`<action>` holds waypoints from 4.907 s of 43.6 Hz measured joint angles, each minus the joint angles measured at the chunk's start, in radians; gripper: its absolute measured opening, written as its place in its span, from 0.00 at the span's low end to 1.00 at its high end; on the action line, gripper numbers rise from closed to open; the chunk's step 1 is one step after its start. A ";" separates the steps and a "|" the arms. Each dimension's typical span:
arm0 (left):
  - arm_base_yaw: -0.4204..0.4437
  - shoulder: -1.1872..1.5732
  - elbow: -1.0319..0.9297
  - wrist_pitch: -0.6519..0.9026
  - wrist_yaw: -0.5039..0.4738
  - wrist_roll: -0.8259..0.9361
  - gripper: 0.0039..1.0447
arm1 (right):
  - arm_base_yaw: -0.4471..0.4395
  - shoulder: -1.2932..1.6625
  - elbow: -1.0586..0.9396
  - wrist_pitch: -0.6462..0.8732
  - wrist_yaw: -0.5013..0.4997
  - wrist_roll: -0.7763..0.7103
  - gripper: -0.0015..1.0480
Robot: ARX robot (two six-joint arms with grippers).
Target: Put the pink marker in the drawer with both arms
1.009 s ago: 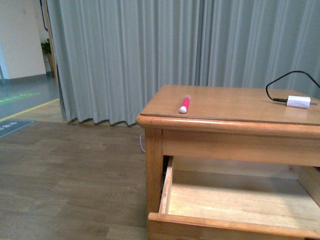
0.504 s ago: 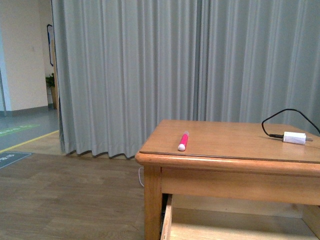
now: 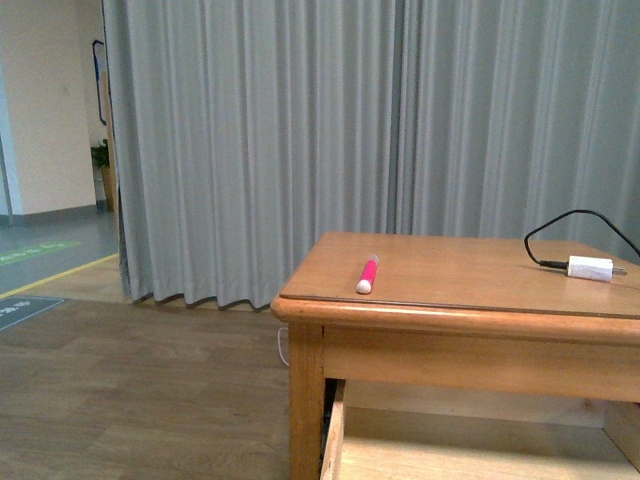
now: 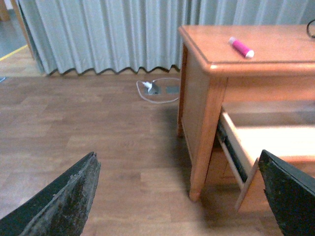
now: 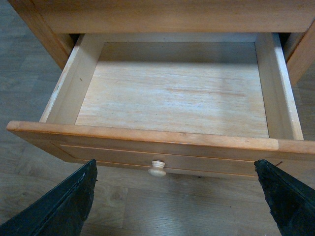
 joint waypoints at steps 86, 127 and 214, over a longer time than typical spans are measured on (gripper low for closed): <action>-0.216 1.856 1.777 -0.357 -0.106 -0.072 0.55 | 0.000 0.000 0.000 0.000 0.000 0.000 0.92; -0.232 1.250 0.962 0.047 0.563 0.447 0.14 | 0.000 0.000 0.000 0.000 0.000 0.000 0.92; 0.081 0.175 0.079 -0.056 0.129 -0.228 0.94 | 0.000 0.000 0.000 0.000 0.000 0.000 0.92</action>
